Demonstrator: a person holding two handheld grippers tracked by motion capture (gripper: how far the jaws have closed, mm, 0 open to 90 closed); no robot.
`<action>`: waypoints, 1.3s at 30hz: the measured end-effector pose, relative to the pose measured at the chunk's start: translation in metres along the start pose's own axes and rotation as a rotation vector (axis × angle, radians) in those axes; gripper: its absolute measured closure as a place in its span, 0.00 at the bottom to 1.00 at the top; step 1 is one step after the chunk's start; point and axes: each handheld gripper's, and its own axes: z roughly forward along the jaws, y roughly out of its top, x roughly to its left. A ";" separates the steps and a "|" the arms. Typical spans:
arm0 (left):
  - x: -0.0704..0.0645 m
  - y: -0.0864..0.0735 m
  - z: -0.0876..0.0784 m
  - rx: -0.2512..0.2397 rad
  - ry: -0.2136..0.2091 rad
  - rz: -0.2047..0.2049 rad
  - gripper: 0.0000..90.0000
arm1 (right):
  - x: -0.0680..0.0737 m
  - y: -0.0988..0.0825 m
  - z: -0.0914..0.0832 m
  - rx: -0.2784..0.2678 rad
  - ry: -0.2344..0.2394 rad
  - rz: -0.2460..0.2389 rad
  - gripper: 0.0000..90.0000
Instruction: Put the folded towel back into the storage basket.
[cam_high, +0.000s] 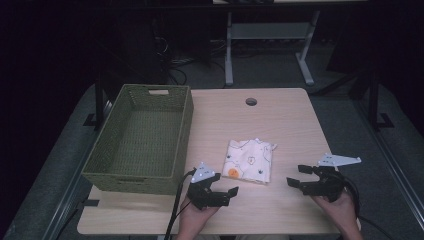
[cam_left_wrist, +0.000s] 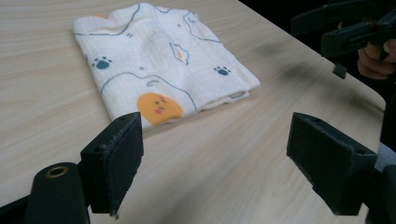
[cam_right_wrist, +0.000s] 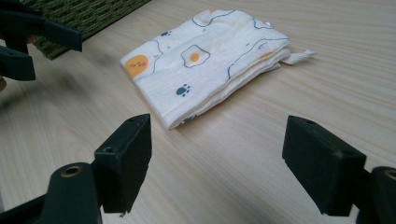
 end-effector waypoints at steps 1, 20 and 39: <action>0.001 0.001 0.002 -0.001 -0.002 -0.007 0.21 | -0.001 0.001 0.001 0.000 0.002 0.002 0.26; 0.009 0.022 0.026 0.016 0.004 -0.025 0.23 | -0.021 0.036 0.020 0.064 0.033 0.018 0.27; 0.021 0.038 0.040 0.035 0.021 -0.049 0.25 | -0.035 0.064 0.037 0.088 0.047 0.035 0.28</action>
